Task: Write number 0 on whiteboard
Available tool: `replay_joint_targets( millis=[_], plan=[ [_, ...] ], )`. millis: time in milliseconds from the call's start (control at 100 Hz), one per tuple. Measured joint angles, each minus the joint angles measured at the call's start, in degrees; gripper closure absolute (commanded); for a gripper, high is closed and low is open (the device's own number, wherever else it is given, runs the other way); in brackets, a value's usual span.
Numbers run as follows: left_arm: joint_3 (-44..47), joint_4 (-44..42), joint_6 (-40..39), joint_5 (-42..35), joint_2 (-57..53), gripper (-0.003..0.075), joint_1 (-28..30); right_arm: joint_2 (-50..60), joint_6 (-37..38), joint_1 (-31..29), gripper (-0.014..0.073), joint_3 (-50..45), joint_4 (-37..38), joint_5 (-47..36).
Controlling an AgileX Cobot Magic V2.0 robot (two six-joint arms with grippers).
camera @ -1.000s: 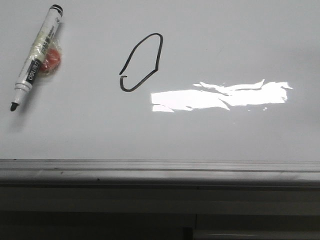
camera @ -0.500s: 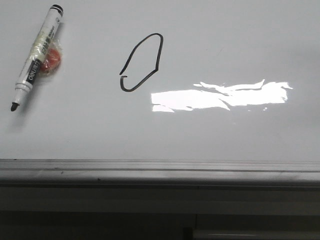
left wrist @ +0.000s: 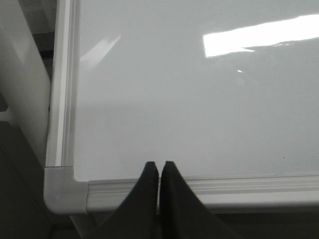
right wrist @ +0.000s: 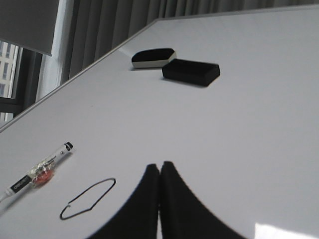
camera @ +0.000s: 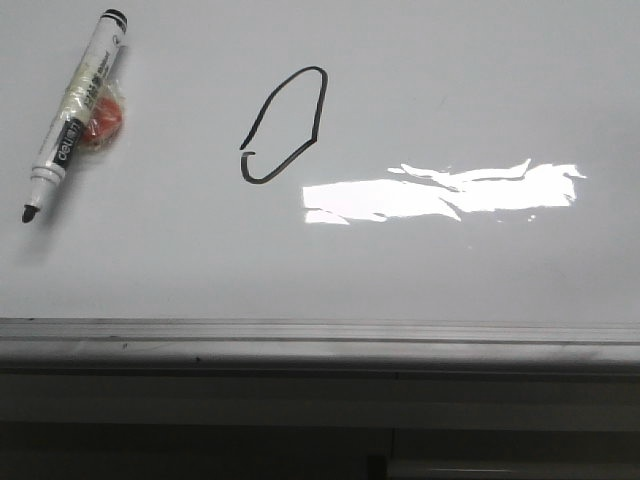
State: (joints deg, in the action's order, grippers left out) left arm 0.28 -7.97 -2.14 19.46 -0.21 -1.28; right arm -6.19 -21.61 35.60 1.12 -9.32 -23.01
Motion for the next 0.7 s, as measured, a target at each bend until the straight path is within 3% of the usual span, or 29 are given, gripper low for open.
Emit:
replay_joint_targets(
  millis=[60, 330, 550, 700],
  plan=[
    [0.0, 0.0, 0.0, 0.0, 0.0, 0.074, 0.0, 0.09, 6.56, -2.5, 0.0652, -1.84, 2.44, 1.26],
    [0.0, 0.0, 0.0, 0.05, 0.0, 0.074, 0.0, 6.3, 23.02, -16.13, 0.0652, -1.84, 16.09, 23.88],
    [0.0, -0.12, 0.0, 0.14, 0.0, 0.074, 0.0, 6.73, 25.86, -29.99, 0.0652, -1.84, 18.95, 36.98],
    [0.0, -0.12, 0.0, 0.14, 0.0, 0.074, 0.0, 6.73, 25.86, -34.21, 0.0652, -1.84, 18.95, 41.27]
  ],
)
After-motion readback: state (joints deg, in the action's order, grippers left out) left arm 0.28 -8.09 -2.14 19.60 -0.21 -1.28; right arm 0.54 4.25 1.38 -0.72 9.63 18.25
